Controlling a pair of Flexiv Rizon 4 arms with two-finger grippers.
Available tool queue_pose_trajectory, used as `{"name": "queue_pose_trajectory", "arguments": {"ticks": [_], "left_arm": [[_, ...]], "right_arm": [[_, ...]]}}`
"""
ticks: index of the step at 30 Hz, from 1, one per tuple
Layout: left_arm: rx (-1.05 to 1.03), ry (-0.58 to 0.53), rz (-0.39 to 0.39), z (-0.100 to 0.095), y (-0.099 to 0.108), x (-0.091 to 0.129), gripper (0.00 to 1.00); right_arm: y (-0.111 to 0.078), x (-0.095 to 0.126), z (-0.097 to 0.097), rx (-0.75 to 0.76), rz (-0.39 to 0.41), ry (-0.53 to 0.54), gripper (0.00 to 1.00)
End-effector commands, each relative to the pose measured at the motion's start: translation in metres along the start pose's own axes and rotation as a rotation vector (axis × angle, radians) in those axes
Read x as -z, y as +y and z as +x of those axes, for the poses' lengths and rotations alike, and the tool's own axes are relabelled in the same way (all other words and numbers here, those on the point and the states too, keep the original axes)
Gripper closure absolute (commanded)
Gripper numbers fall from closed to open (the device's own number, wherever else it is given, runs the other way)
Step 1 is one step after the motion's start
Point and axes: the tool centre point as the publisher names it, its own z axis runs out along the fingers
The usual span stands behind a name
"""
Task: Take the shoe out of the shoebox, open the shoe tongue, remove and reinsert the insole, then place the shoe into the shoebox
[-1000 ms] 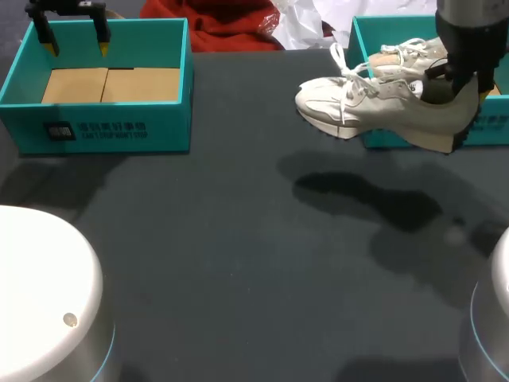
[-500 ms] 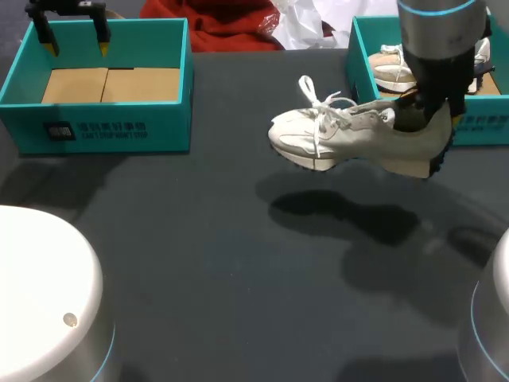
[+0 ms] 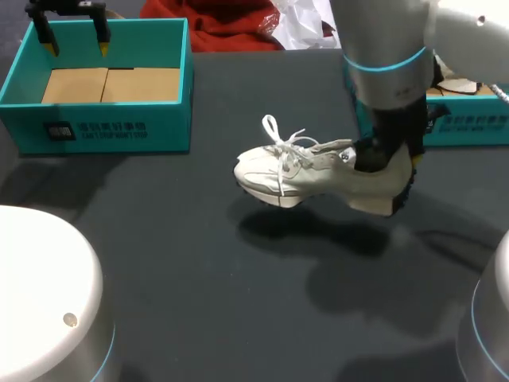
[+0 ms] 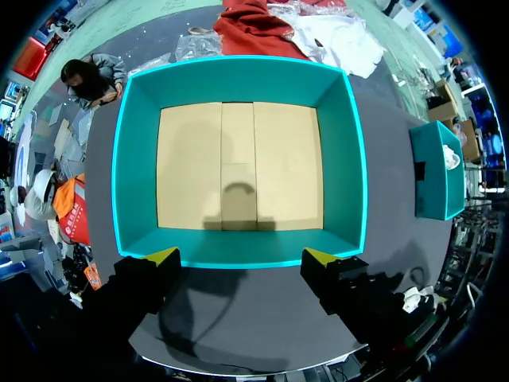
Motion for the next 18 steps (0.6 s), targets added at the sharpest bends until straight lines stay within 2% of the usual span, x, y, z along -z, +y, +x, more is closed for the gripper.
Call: {"name": "queue_pose_trajectory", "arguments": {"ticks": [1, 11, 18], "left_arm": [[0.0, -0.001, 0.0, 0.0, 0.0, 0.0, 0.0], [0.0, -0.001, 0.0, 0.0, 0.0, 0.0, 0.0], [0.0, -0.001, 0.0, 0.0, 0.0, 0.0, 0.0]], "right_arm": [[0.004, -0.015, 0.026, 0.007, 0.005, -0.01, 1.0], [0.004, -0.036, 0.066, 0.046, 0.003, -0.001, 1.0], [0.001, -0.049, 0.077, 0.038, 0.013, -0.01, 1.0]]}}
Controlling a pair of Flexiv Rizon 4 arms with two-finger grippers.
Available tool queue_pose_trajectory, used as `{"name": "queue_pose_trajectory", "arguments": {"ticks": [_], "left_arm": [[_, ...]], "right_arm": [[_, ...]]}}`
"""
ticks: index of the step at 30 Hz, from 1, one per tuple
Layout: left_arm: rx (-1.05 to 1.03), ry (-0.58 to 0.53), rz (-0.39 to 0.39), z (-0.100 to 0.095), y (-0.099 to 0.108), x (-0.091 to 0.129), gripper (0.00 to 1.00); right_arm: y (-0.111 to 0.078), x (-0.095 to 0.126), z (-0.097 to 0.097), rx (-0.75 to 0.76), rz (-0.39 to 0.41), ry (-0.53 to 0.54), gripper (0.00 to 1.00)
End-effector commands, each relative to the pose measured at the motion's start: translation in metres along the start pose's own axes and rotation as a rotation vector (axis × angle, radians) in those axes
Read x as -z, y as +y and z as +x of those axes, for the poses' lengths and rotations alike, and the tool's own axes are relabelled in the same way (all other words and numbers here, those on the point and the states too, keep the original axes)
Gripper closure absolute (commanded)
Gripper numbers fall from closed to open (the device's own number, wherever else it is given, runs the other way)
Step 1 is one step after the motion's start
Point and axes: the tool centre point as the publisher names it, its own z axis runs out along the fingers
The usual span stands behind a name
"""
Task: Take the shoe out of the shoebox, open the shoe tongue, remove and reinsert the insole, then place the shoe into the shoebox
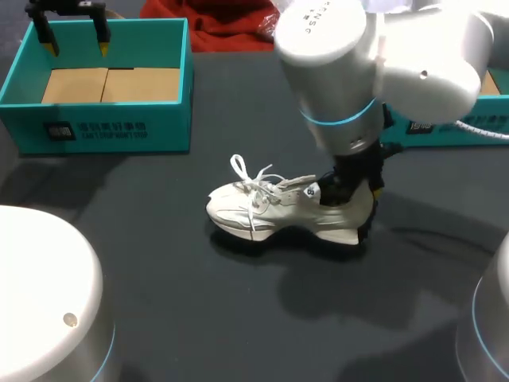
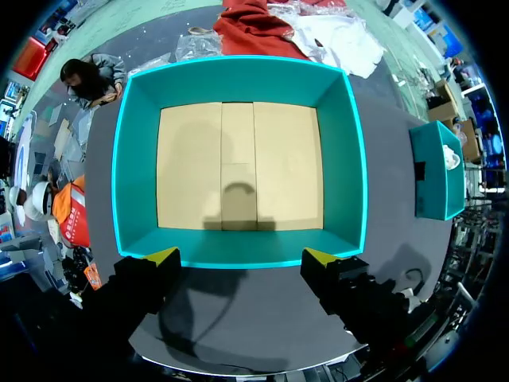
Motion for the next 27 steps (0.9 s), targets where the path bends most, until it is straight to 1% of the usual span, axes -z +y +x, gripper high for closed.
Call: {"name": "queue_pose_trajectory", "arguments": {"ticks": [1, 9, 17, 27], "left_arm": [[0.0, -0.001, 0.0, 0.0, 0.0, 0.0, 0.0], [0.0, -0.001, 0.0, 0.0, 0.0, 0.0, 0.0], [0.0, -0.001, 0.0, 0.0, 0.0, 0.0, 0.0], [0.0, -0.001, 0.0, 0.0, 0.0, 0.0, 0.0]], "right_arm": [[0.003, -0.011, 0.01, -0.013, 0.023, -0.003, 1.0], [-0.002, -0.025, 0.016, -0.039, 0.027, 0.015, 1.0], [-0.008, -0.04, 0.019, -0.071, 0.059, 0.021, 1.0], [-0.011, -0.055, 0.026, -0.084, 0.062, 0.054, 1.0]]}}
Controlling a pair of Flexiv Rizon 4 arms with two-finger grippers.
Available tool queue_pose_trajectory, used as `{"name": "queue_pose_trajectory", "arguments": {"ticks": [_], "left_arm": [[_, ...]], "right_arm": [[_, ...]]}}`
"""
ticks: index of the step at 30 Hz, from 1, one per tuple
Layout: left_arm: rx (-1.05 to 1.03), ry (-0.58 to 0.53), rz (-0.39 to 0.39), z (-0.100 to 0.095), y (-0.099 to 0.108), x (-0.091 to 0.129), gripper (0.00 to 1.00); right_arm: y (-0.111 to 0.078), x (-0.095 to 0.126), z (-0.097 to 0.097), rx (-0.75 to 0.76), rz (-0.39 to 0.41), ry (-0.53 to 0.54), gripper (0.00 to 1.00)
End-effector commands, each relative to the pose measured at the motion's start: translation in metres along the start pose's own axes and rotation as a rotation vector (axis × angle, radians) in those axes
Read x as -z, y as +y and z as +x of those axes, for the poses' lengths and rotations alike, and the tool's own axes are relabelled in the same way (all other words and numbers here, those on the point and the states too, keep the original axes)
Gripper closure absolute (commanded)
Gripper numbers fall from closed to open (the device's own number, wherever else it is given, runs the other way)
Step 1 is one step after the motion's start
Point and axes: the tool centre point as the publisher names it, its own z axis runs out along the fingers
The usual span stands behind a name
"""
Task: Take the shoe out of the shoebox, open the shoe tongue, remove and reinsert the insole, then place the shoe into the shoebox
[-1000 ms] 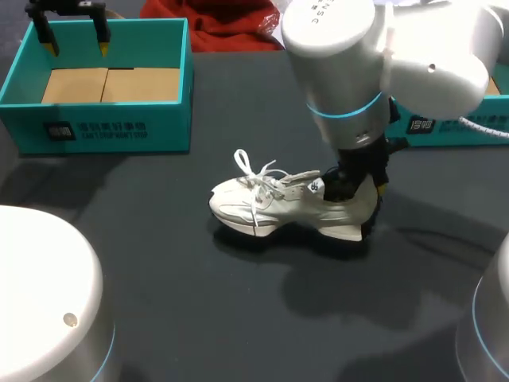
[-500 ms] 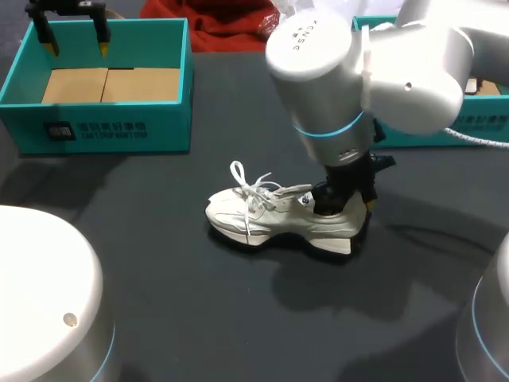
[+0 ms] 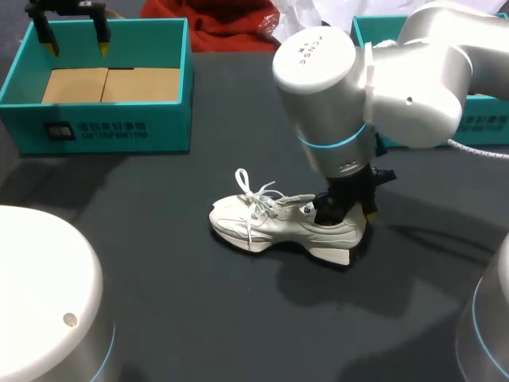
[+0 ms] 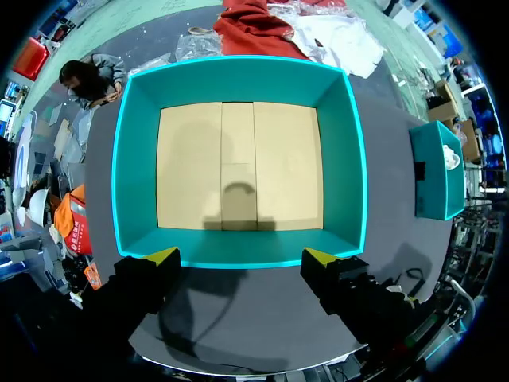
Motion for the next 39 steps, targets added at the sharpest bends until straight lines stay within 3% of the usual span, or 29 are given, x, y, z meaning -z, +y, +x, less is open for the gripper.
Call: {"name": "queue_pose_trajectory", "arguments": {"ticks": [1, 20, 22, 23, 28, 37, 39], "left_arm": [[0.0, -0.001, 0.0, 0.0, 0.0, 0.0, 0.0], [0.0, -0.001, 0.0, 0.0, 0.0, 0.0, 0.0], [0.0, -0.001, 0.0, 0.0, 0.0, 0.0, 0.0], [0.0, -0.001, 0.0, 0.0, 0.0, 0.0, 0.0], [0.0, -0.001, 0.0, 0.0, 0.0, 0.0, 0.0], [0.0, -0.001, 0.0, 0.0, 0.0, 0.0, 0.0], [0.0, -0.001, 0.0, 0.0, 0.0, 0.0, 0.0]], "right_arm": [[-0.002, -0.008, 0.002, 0.0, -0.004, 0.02, 1.0], [-0.006, -0.018, 0.017, 0.002, -0.001, 0.062, 1.0], [-0.006, -0.017, 0.017, -0.003, 0.0, 0.065, 0.7], [-0.007, -0.016, 0.017, -0.005, 0.001, 0.066, 0.66], [-0.009, -0.014, 0.015, -0.017, 0.0, 0.066, 0.65], [-0.014, -0.004, 0.012, -0.038, -0.002, 0.068, 0.51], [-0.014, 0.001, 0.01, -0.041, 0.0, 0.071, 0.38]]}}
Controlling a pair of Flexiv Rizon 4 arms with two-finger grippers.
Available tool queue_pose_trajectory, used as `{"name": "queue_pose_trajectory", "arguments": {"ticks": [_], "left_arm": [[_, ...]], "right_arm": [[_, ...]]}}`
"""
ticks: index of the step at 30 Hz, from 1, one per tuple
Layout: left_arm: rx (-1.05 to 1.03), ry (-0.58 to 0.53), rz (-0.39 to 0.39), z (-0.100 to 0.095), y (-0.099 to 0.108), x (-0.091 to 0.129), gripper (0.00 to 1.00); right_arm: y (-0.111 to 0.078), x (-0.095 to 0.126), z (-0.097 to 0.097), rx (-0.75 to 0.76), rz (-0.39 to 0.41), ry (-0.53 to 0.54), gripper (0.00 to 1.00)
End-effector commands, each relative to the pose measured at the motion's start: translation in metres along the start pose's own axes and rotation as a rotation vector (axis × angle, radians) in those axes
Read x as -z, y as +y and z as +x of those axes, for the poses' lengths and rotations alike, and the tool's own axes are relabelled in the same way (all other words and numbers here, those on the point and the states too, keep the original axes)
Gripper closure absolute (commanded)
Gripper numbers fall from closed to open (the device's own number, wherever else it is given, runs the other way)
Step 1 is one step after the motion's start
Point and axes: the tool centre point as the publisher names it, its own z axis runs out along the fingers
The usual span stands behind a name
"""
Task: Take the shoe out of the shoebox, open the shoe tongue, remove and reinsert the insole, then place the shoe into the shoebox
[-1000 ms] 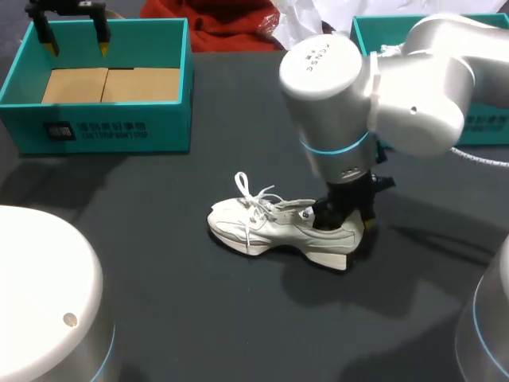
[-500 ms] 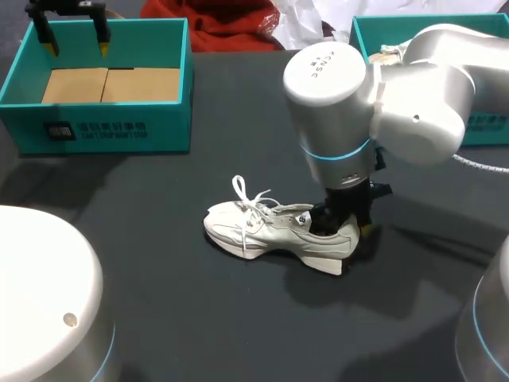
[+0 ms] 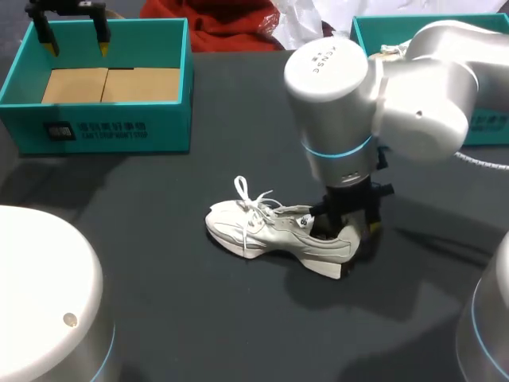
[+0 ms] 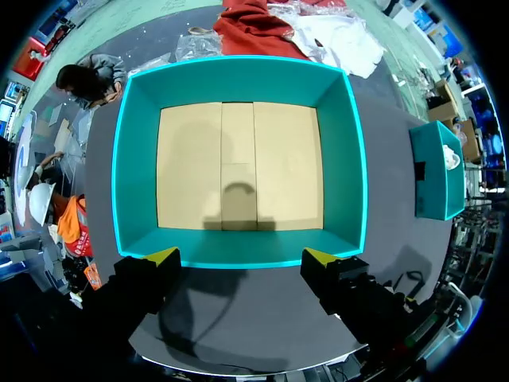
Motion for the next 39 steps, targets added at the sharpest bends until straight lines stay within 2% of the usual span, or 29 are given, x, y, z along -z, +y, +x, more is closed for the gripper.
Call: {"name": "queue_pose_trajectory", "arguments": {"ticks": [1, 4, 11, 15, 20, 25, 32, 36, 37, 39], "left_arm": [[0.0, -0.001, 0.0, 0.0, 0.0, 0.0, 0.0], [0.0, -0.001, 0.0, 0.0, 0.0, 0.0, 0.0], [0.0, -0.001, 0.0, 0.0, 0.0, 0.0, 0.0], [0.0, -0.001, 0.0, 0.0, 0.0, 0.0, 0.0], [0.0, -0.001, 0.0, 0.0, 0.0, 0.0, 0.0], [0.0, -0.001, 0.0, 0.0, 0.0, 0.0, 0.0], [0.0, -0.001, 0.0, 0.0, 0.0, 0.0, 0.0], [0.0, -0.001, 0.0, 0.0, 0.0, 0.0, 0.0], [0.0, -0.001, 0.0, 0.0, 0.0, 0.0, 0.0], [0.0, -0.001, 0.0, 0.0, 0.0, 0.0, 0.0]], "right_arm": [[-0.003, 0.012, -0.007, -0.005, -0.001, 0.006, 0.23], [-0.003, 0.022, -0.01, -0.012, 0.001, 0.013, 0.0], [0.001, 0.051, -0.021, -0.015, -0.025, 0.049, 0.0], [0.002, 0.07, -0.031, 0.027, -0.062, 0.106, 0.0], [-0.003, 0.088, -0.054, 0.101, -0.121, 0.183, 0.0], [-0.016, 0.103, -0.087, 0.23, -0.231, 0.295, 0.0], [-0.026, 0.099, -0.13, 0.406, -0.289, 0.389, 0.0], [-0.035, 0.097, -0.157, 0.548, -0.458, 0.562, 0.0], [-0.036, 0.095, -0.163, 0.577, -0.474, 0.572, 0.0], [-0.036, 0.095, -0.163, 0.577, -0.474, 0.572, 0.0]]}}
